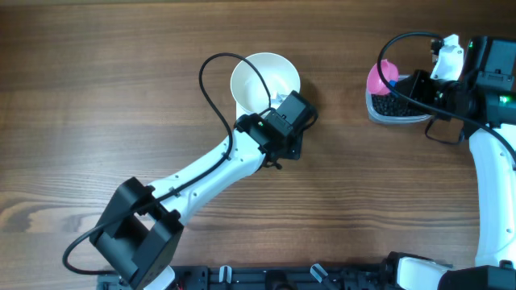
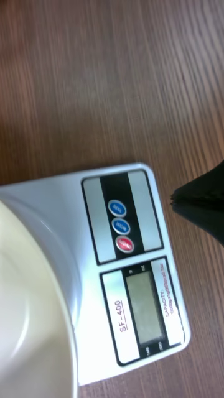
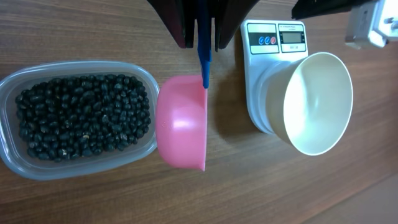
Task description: Scoop item into bowl and weigh 150g on scale
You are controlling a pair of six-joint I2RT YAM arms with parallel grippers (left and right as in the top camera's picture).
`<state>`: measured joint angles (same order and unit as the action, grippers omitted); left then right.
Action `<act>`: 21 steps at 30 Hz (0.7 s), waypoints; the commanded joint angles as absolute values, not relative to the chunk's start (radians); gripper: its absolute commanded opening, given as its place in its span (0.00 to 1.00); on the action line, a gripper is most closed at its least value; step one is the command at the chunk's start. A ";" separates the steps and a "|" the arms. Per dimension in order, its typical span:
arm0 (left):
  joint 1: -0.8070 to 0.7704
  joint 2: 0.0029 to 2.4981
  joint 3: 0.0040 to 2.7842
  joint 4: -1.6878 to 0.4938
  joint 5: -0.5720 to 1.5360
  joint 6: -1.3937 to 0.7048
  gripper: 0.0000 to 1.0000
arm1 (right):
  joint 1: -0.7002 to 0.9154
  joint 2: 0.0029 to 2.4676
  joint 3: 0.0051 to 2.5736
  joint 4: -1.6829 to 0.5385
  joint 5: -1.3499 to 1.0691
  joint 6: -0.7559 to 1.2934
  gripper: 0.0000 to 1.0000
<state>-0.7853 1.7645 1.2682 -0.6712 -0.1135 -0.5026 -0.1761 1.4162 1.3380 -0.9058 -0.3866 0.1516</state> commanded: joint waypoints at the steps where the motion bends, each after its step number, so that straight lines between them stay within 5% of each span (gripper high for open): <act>1: -0.777 1.784 1.204 -0.613 -0.160 -0.502 0.04 | -0.178 1.401 1.359 -0.915 -0.368 0.133 0.04; 21: -0.761 1.849 1.103 -0.357 -0.311 -0.403 0.04 | -0.178 1.401 1.359 -0.933 -0.332 0.134 0.04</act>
<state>-0.7753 1.8256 1.1114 -0.3706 -0.2905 -0.4477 -0.1761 1.4162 1.3380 -0.9348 -0.3462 0.1513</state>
